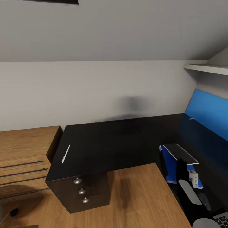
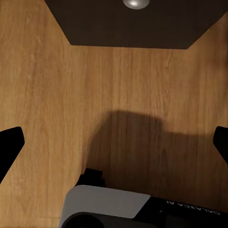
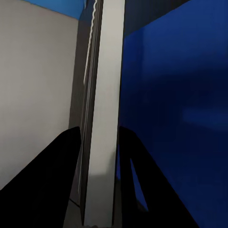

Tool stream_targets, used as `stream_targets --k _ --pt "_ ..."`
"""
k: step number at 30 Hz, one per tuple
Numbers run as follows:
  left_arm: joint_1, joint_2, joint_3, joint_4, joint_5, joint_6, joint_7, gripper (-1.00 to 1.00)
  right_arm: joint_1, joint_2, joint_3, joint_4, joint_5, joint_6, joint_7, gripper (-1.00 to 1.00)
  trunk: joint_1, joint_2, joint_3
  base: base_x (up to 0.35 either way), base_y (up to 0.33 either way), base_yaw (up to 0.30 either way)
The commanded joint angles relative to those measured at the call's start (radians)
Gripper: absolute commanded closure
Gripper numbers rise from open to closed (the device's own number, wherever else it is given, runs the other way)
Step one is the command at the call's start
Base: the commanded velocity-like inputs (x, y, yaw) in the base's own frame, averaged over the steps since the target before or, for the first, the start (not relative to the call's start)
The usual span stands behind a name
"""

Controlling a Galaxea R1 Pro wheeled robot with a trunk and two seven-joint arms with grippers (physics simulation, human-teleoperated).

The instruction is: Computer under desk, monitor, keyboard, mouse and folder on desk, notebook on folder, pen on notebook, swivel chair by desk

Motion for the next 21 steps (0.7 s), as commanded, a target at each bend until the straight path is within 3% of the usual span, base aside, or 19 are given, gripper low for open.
stream_targets --k 1,2,17,21 --pt "0.000 0.001 -0.003 -0.003 0.010 0.004 0.008 -1.00 0.000 0.000 0.001 0.000 -0.010 -0.003 0.004 1.00 0.000 -0.001 -0.001 0.000 0.000 0.000" --pt "0.000 0.001 -0.003 -0.003 0.010 0.004 0.008 -1.00 0.000 0.000 0.001 0.000 -0.010 -0.003 0.004 -1.00 0.000 -0.001 -0.001 0.000 0.000 0.000" --pt "0.000 0.001 -0.003 -0.003 0.010 0.004 0.007 -1.00 -0.001 -0.003 0.000 -0.002 -0.010 -0.003 0.004 -1.00 0.000 -0.001 -0.001 -0.001 0.000 0.000" --pt "0.000 0.001 -0.002 -0.003 0.010 0.004 0.007 -1.00 -0.001 -0.004 0.000 -0.002 -0.010 -0.003 0.004 -1.00 0.000 -0.001 -0.001 -0.192 -0.063 0.000"
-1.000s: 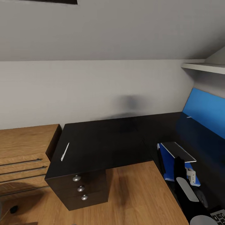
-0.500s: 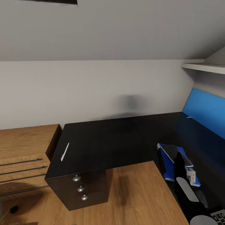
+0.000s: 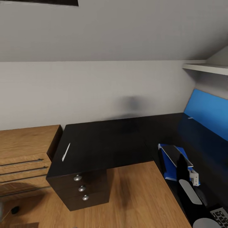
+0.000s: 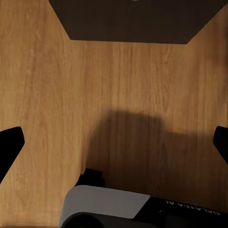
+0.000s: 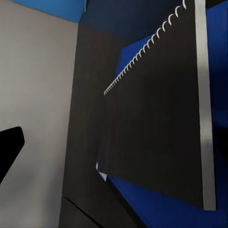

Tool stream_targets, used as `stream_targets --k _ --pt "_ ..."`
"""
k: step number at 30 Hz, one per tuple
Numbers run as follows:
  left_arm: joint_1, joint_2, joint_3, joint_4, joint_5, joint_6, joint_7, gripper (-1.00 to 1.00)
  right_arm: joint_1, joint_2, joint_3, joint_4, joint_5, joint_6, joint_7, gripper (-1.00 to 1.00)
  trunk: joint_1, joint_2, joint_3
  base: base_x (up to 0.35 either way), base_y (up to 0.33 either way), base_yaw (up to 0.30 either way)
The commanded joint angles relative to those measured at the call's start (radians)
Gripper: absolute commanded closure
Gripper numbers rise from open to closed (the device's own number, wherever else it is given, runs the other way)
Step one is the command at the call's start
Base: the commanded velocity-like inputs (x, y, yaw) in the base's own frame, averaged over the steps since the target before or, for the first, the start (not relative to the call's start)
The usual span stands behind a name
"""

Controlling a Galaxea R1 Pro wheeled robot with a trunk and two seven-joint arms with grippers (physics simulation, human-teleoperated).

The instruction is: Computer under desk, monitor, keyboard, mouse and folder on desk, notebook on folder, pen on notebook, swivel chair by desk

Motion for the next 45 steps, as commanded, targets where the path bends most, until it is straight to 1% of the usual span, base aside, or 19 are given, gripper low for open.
stream_targets --k 1,17,19,20,23,24,25,26,27,28,29,31,33,35,36,38,41,43,45 --pt "0.000 0.000 -0.002 -0.003 0.010 0.004 0.007 -1.00 0.000 0.000 0.001 0.000 -0.010 -0.003 0.004 -1.00 0.000 -0.001 -0.001 -0.140 -0.046 0.000" --pt "0.000 0.001 -0.001 -0.003 0.010 0.003 0.007 -1.00 0.000 0.001 0.003 -0.004 -0.011 -0.004 0.010 -1.00 0.000 -0.001 -0.001 -0.081 -0.004 0.000" --pt "0.000 0.001 -0.001 -0.003 0.010 0.004 0.007 -1.00 0.000 0.002 0.005 -0.005 -0.010 -0.004 0.012 -1.00 -0.008 0.013 0.005 -0.014 0.000 0.000" --pt "0.001 0.002 0.000 -0.003 0.011 0.005 0.008 -1.00 0.000 0.003 0.011 -0.007 0.006 -0.004 0.013 -1.00 -0.012 0.020 0.009 -0.005 0.000 0.000" --pt "0.001 0.002 0.000 0.008 0.012 0.006 0.011 -1.00 0.000 0.007 0.107 -0.039 0.116 -0.006 0.010 -1.00 -0.023 0.041 0.018 -0.002 0.000 0.000" --pt "0.001 0.002 0.000 0.010 0.011 0.006 0.011 -1.00 0.000 0.007 0.127 -0.045 0.138 -0.006 0.008 -1.00 -0.027 0.048 0.021 0.000 0.000 0.000" --pt "0.001 0.002 0.000 0.013 0.011 0.006 0.011 -1.00 0.000 0.007 0.169 -0.059 0.182 -0.005 0.001 -1.00 -0.031 0.055 0.024 0.000 0.000 0.000" --pt "0.001 0.002 -0.001 0.015 0.011 0.006 0.011 -1.00 0.000 0.007 0.209 -0.073 0.226 -0.004 -0.016 -1.00 -0.035 0.062 0.027 0.000 0.000 0.000" --pt "0.001 0.002 -0.001 0.016 0.011 0.006 0.011 -1.00 0.000 0.007 0.228 -0.080 0.247 -0.002 -0.029 -1.00 -0.039 0.069 0.031 0.000 0.000 0.000" --pt "0.001 0.003 -0.001 0.017 0.011 0.006 0.011 -1.00 0.000 0.007 0.268 -0.094 0.286 0.001 -0.068 -1.00 -0.042 0.076 0.034 0.000 0.000 0.000" --pt "0.001 0.003 -0.001 0.019 0.011 0.006 0.011 -1.00 0.000 0.008 0.388 -0.137 0.374 0.014 -0.225 -1.00 -0.046 0.083 0.037 0.000 0.000 0.000" --pt "0.001 0.003 -0.001 0.020 0.011 0.006 0.011 -1.00 0.000 0.008 0.516 -0.193 0.443 0.047 -0.404 -1.00 -0.054 0.097 0.043 0.000 0.000 0.000" --pt "0.001 0.002 0.000 0.020 0.011 0.006 0.012 -1.00 0.000 0.008 0.647 -0.283 0.527 0.106 -0.599 -1.00 -0.062 0.111 0.049 0.000 0.000 0.000" --pt "0.001 0.002 0.000 0.020 0.011 0.006 0.012 -1.00 0.000 0.008 0.736 -0.368 0.606 0.176 -0.791 -1.00 -0.069 0.125 0.056 0.000 0.000 0.000" --pt "0.001 0.002 0.000 0.020 0.011 0.006 0.012 -1.00 -0.001 0.009 0.762 -0.403 0.630 0.199 -0.868 -1.00 -0.073 0.132 0.059 0.000 0.000 0.000" --pt "0.001 0.002 0.000 0.020 0.011 0.006 0.012 -1.00 0.000 0.009 0.782 -0.451 0.651 0.207 -0.936 -1.00 -0.081 0.146 0.065 0.000 0.000 0.000" --pt "0.000 0.002 0.000 0.020 0.011 0.006 0.012 -1.00 0.000 0.008 0.793 -0.488 0.663 0.183 -0.983 -1.00 -0.092 0.167 0.074 0.000 0.000 0.000" --pt "0.000 0.002 0.000 0.020 0.011 0.006 0.012 -1.00 0.000 0.007 0.794 -0.504 0.653 0.176 -1.003 -1.00 -0.100 0.181 0.081 0.000 0.000 0.000" --pt "0.000 0.001 0.000 0.020 0.010 0.005 0.012 -1.00 0.000 0.004 0.793 -0.516 0.634 0.250 -1.012 -1.00 -0.108 0.195 0.087 0.000 0.000 0.000"
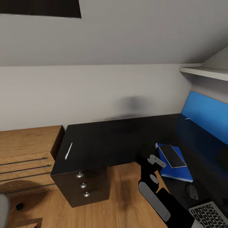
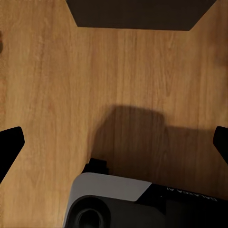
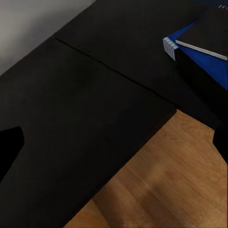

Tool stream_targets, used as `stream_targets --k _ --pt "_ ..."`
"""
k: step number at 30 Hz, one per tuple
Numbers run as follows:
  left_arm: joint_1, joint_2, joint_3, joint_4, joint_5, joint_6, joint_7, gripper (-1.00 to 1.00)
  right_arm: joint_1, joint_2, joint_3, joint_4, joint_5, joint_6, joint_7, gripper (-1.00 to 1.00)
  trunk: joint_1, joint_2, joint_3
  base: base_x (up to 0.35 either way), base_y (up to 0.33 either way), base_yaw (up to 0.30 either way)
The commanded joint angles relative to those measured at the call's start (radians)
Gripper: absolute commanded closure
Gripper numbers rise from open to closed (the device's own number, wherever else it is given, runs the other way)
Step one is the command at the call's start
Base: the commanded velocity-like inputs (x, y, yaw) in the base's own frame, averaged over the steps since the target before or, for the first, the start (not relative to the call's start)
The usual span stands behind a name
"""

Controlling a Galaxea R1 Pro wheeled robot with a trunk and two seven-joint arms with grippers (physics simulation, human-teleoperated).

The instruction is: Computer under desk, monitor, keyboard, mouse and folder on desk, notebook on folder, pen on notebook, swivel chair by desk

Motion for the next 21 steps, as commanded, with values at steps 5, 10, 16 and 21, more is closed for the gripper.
stream_targets --k 5,10,16,21 --pt "0.001 0.001 -0.003 -0.003 0.009 0.004 0.008 -1.00 -0.002 0.003 -0.005 -0.003 -0.018 0.241 0.000 -1.00 -0.019 0.034 0.015 0.000 0.000 0.000" --pt "0.001 0.000 -0.004 -0.003 0.008 0.004 0.007 -1.00 -0.002 0.002 -0.079 -0.041 -0.020 0.439 0.010 -1.00 -0.038 0.069 0.030 0.000 0.000 0.000" --pt "0.001 0.000 -0.003 -0.004 0.008 0.002 0.006 -1.00 -0.001 0.001 -0.092 -0.097 -0.020 0.465 0.040 -1.00 -0.038 0.069 0.030 0.000 0.000 0.000" --pt "0.001 0.001 -0.004 -0.007 0.008 0.001 0.006 -1.00 -0.001 0.004 -0.063 -0.112 -0.016 0.464 0.052 -1.00 -0.038 0.069 0.030 0.000 0.000 0.000"
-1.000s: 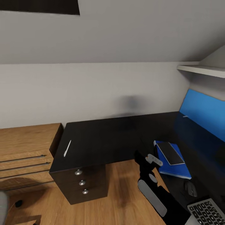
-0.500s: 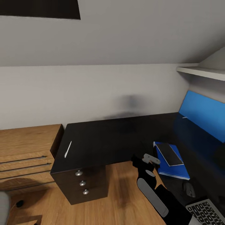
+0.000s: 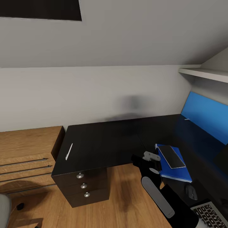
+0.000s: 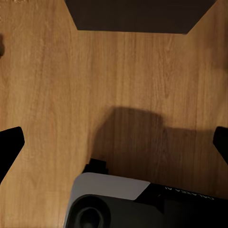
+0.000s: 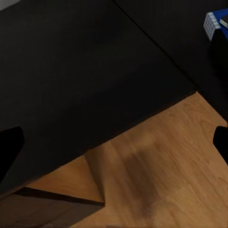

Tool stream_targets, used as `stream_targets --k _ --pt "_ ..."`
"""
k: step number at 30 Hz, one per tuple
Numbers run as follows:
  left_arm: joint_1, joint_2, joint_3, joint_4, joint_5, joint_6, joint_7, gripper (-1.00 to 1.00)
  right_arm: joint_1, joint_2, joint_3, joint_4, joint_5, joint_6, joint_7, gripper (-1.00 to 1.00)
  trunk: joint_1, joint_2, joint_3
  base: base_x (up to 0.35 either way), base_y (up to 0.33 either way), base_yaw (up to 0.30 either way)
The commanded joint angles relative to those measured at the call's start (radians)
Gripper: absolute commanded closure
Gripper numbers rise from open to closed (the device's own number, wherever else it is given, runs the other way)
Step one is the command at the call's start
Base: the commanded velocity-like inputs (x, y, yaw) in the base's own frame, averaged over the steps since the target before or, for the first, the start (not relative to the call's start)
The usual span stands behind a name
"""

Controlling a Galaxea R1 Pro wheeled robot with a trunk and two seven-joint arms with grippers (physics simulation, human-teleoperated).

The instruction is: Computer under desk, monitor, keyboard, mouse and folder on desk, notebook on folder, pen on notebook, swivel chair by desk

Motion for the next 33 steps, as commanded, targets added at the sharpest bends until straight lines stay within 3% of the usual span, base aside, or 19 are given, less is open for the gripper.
stream_targets --k 1,3,7,19,33 --pt "0.000 0.001 -0.003 -0.006 0.010 0.003 0.008 -1.00 -0.001 -0.001 0.018 -0.003 -0.002 0.006 -0.005 -1.00 0.000 -0.001 -0.001 0.000 0.000 0.000" --pt "0.000 0.001 -0.003 -0.010 0.010 -0.005 0.008 -1.00 -0.001 -0.001 0.033 -0.004 -0.001 0.006 -0.004 -1.00 0.000 -0.001 -0.001 0.000 0.000 0.000" --pt "0.000 0.007 0.000 -0.044 0.010 -0.222 0.005 -1.00 -0.001 -0.001 0.081 -0.007 0.001 -0.020 -0.006 -1.00 0.000 -0.001 -0.001 0.000 0.000 0.085" --pt "0.000 0.007 0.000 -0.046 0.010 -0.228 0.005 -1.00 -0.001 0.000 0.143 -0.008 0.029 -0.026 -0.008 -1.00 0.000 -0.001 -0.003 0.000 0.074 0.251" --pt "0.000 0.007 0.000 -0.045 0.009 -0.230 0.005 -1.00 -0.001 0.000 0.166 -0.010 0.034 -0.026 -0.008 -1.00 0.000 -0.001 -0.004 0.115 0.262 0.026"
